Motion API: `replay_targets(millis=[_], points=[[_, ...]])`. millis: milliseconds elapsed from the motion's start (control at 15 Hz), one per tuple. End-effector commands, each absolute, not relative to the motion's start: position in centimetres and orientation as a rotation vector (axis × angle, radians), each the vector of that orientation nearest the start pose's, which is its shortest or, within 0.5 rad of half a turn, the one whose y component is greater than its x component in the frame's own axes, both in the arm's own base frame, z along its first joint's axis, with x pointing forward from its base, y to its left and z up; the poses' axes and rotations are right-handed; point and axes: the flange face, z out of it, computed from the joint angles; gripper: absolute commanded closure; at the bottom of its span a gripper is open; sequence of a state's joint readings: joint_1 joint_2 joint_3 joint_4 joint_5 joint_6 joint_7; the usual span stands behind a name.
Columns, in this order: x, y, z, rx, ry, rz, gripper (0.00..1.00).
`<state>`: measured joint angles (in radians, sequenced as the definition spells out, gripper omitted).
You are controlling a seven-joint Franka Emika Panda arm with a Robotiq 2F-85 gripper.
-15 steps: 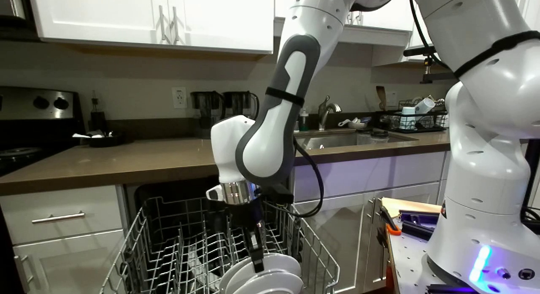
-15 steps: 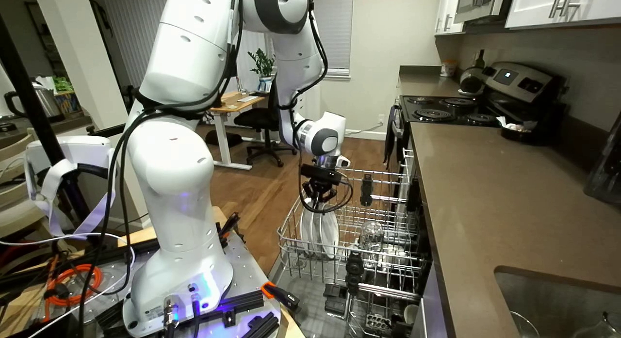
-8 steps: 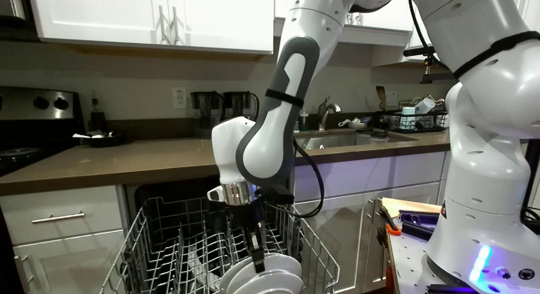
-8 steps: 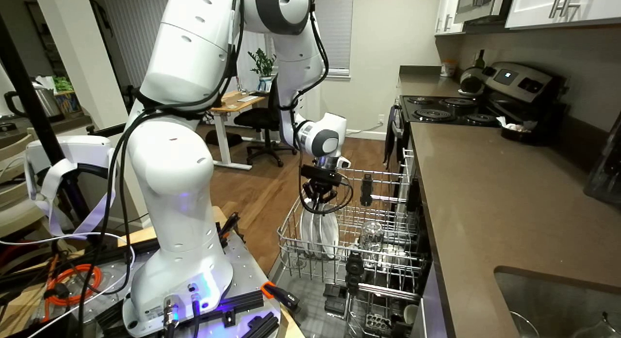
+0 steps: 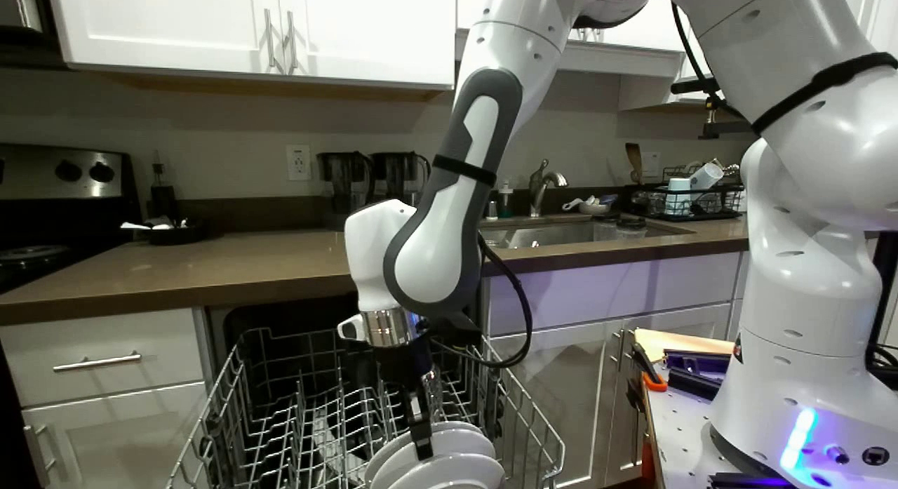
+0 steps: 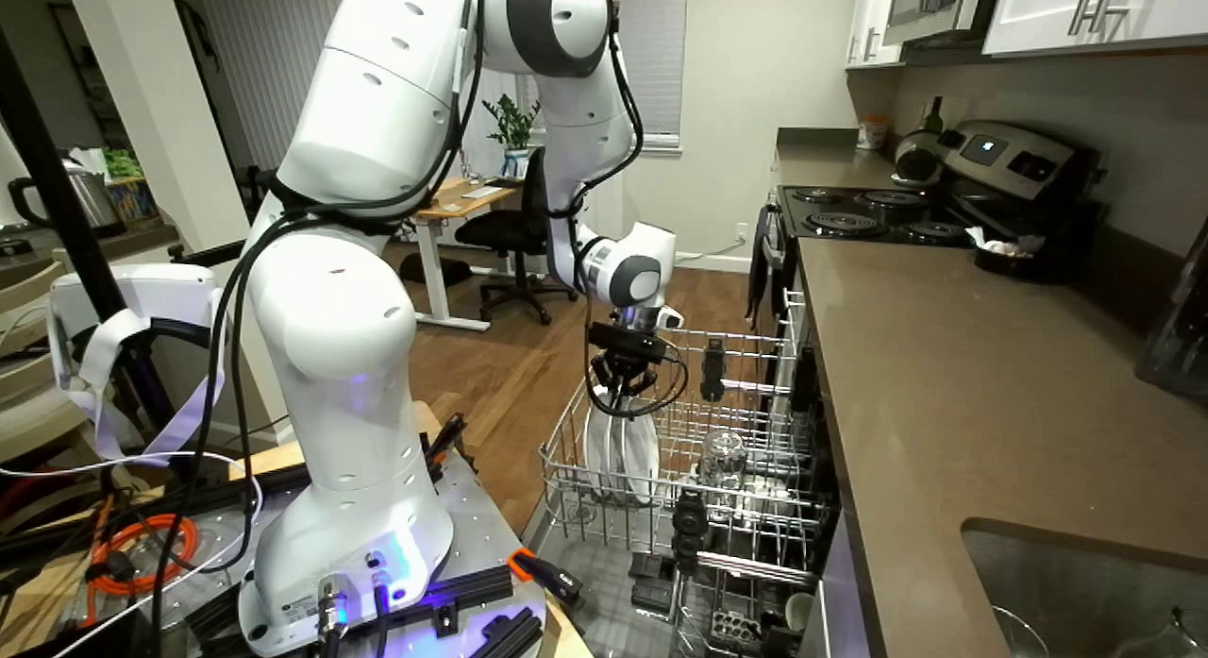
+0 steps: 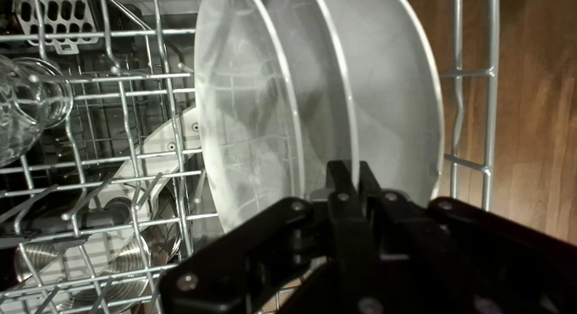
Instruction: Remove the plate from the countertop and put it in the middle of the two plates in the dishwasher
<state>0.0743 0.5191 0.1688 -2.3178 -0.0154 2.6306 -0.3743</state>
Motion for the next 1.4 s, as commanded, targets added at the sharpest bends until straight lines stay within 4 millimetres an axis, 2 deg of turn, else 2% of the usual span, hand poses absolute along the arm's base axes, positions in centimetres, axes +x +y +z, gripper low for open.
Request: replay_targets(millis=[0,67,133,267,533,800,1067,1333], points=[[47.5,13.3,10.5,-2.907,-0.91,0.308,0.94],[47.5,13.4,10.7,-2.911,-0.908,0.309,0.68],[47.4,13.4,10.8,-2.915,-0.907,0.31,0.68],[47.2,13.6,11.0,-2.92,-0.906,0.313,0.57],[46.9,13.9,12.0,-2.938,-0.902,0.314,0.32],[46.5,13.6,14.2,-2.963,-0.904,0.305,0.07],[46.2,13.7,17.9,-2.97,-0.931,0.283,0.07],[45.5,14.3,21.9,-2.968,-0.97,0.247,0.13]])
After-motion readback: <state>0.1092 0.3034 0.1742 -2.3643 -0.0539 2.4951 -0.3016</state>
